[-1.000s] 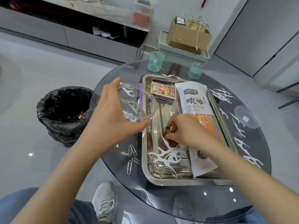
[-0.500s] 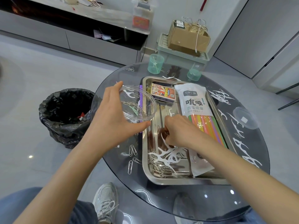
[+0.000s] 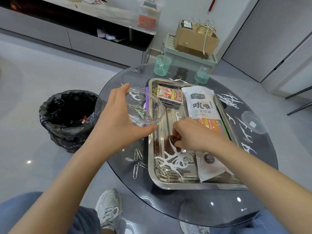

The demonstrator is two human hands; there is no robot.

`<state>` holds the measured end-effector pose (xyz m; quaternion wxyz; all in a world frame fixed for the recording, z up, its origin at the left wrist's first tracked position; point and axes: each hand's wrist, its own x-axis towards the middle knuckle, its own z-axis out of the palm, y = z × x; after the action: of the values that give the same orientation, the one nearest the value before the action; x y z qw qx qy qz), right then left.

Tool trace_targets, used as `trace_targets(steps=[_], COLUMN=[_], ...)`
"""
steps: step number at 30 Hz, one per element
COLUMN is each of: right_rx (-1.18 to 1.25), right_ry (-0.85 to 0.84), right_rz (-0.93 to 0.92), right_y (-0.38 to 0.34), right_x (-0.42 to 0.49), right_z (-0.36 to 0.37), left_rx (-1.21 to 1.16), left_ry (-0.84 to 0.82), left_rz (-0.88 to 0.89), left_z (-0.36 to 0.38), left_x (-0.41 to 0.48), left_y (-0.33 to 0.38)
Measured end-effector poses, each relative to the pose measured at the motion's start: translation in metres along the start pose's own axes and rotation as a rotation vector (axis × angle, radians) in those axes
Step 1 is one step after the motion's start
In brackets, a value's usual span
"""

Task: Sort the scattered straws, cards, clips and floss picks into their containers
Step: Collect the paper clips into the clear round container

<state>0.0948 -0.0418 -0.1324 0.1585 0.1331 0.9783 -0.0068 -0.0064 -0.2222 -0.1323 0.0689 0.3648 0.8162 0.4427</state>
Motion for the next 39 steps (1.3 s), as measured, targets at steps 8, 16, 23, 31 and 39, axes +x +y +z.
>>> trace_targets(steps=[8, 16, 23, 31, 39], right_rx=[0.001, 0.163, 1.041, 0.722, 0.397], right_ry=[-0.053, -0.039, 0.347, 0.306, 0.050], right_rz=[0.066, 0.079, -0.021, 0.096, 0.074], right_y=[-0.011, 0.001, -0.015, -0.004, -0.003], right_x=[0.008, 0.002, -0.002, 0.011, 0.015], right_z=[0.001, -0.009, -0.072, -0.045, -0.004], left_rx=[-0.011, -0.020, -0.021, -0.033, -0.039], left_ry=[0.002, 0.000, -0.002, 0.048, 0.082], left_rz=[-0.004, 0.002, 0.004, -0.039, -0.054], left_z=[0.000, -0.001, 0.000, -0.001, -0.004], left_x=[-0.001, 0.001, 0.002, 0.001, 0.003], left_y=[-0.001, -0.002, 0.000, -0.004, -0.005])
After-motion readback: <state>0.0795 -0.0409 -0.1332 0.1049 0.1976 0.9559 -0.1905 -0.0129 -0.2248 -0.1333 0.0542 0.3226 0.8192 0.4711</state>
